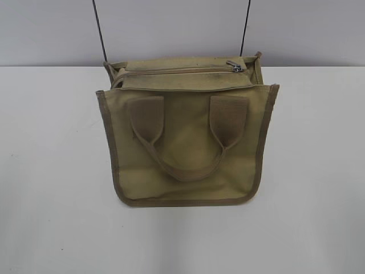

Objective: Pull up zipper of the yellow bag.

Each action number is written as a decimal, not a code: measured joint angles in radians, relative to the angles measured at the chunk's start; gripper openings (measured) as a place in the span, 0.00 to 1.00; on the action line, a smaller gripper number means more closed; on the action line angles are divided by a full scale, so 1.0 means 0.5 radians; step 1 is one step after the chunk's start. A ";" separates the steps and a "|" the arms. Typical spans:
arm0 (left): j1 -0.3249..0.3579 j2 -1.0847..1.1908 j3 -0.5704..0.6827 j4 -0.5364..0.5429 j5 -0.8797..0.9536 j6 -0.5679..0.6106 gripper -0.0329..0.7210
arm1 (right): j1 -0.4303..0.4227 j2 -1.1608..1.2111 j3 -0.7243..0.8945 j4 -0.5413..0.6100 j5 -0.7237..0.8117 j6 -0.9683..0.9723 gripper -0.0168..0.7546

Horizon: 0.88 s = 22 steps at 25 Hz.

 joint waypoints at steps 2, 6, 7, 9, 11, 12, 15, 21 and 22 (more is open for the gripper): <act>0.000 0.000 0.000 -0.003 -0.001 0.000 0.77 | 0.000 0.000 0.019 0.000 -0.022 0.000 0.78; 0.000 0.000 0.000 -0.004 -0.005 0.000 0.77 | 0.000 0.004 0.024 0.000 -0.036 0.000 0.78; 0.000 0.000 0.000 -0.004 -0.005 0.000 0.77 | 0.000 0.004 0.024 0.000 -0.037 0.000 0.78; 0.000 0.000 0.000 -0.005 -0.005 0.000 0.75 | 0.000 0.004 0.024 0.000 -0.037 0.000 0.78; 0.000 0.000 0.000 -0.005 -0.007 0.000 0.74 | 0.000 0.004 0.024 0.000 -0.038 0.000 0.78; 0.002 -0.002 0.000 -0.009 -0.009 0.000 0.73 | 0.000 0.004 0.024 0.000 -0.040 0.000 0.78; 0.115 -0.031 0.000 -0.011 -0.009 0.000 0.71 | -0.098 -0.005 0.024 0.002 -0.040 0.000 0.78; 0.626 -0.206 0.000 -0.011 -0.009 0.000 0.70 | -0.590 -0.146 0.024 0.002 -0.044 0.000 0.78; 0.721 -0.244 0.000 -0.011 -0.009 0.000 0.70 | -0.679 -0.182 0.024 0.002 -0.044 0.000 0.78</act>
